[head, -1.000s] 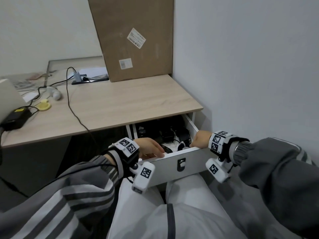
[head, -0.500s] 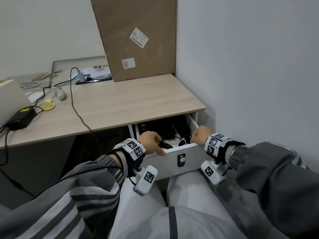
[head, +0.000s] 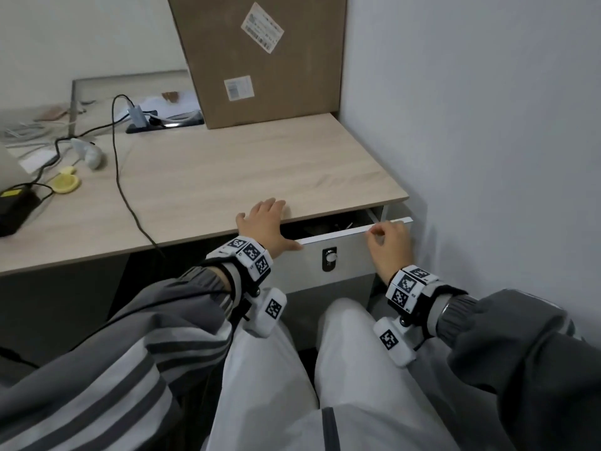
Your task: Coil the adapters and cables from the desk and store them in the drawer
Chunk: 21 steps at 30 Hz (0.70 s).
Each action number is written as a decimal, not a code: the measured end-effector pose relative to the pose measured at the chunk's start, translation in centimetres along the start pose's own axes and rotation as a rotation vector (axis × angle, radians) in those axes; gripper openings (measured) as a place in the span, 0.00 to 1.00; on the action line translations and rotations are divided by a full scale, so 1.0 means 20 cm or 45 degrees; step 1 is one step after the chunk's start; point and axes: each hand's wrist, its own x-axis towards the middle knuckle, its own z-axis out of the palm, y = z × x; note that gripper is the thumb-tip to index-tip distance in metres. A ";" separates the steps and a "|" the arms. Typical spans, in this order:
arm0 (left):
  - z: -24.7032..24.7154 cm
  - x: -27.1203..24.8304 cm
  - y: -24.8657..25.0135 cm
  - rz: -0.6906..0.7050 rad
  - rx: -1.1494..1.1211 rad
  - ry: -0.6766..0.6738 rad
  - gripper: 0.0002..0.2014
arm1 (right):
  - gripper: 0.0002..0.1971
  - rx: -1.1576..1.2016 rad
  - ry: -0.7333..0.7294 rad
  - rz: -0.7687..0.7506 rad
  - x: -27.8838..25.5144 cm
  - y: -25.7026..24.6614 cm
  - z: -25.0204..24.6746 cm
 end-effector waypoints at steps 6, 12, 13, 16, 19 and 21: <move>0.04 0.09 -0.01 0.014 0.106 0.172 0.29 | 0.10 -0.062 -0.312 0.246 0.06 0.01 0.11; 0.06 0.16 -0.01 0.114 0.277 0.308 0.21 | 0.19 -0.080 -0.584 0.351 0.14 -0.01 0.21; 0.08 0.17 -0.02 0.129 0.307 0.314 0.21 | 0.21 -0.072 -0.593 0.357 0.16 -0.02 0.23; 0.10 0.17 -0.02 0.159 0.364 0.332 0.22 | 0.21 -0.041 -0.582 0.354 0.20 -0.06 0.28; 0.10 0.17 -0.04 0.193 0.404 0.340 0.21 | 0.14 -0.035 -0.537 0.300 0.22 -0.08 0.34; 0.10 0.17 -0.04 0.222 0.424 0.351 0.20 | 0.09 0.012 -0.483 0.286 0.22 -0.10 0.36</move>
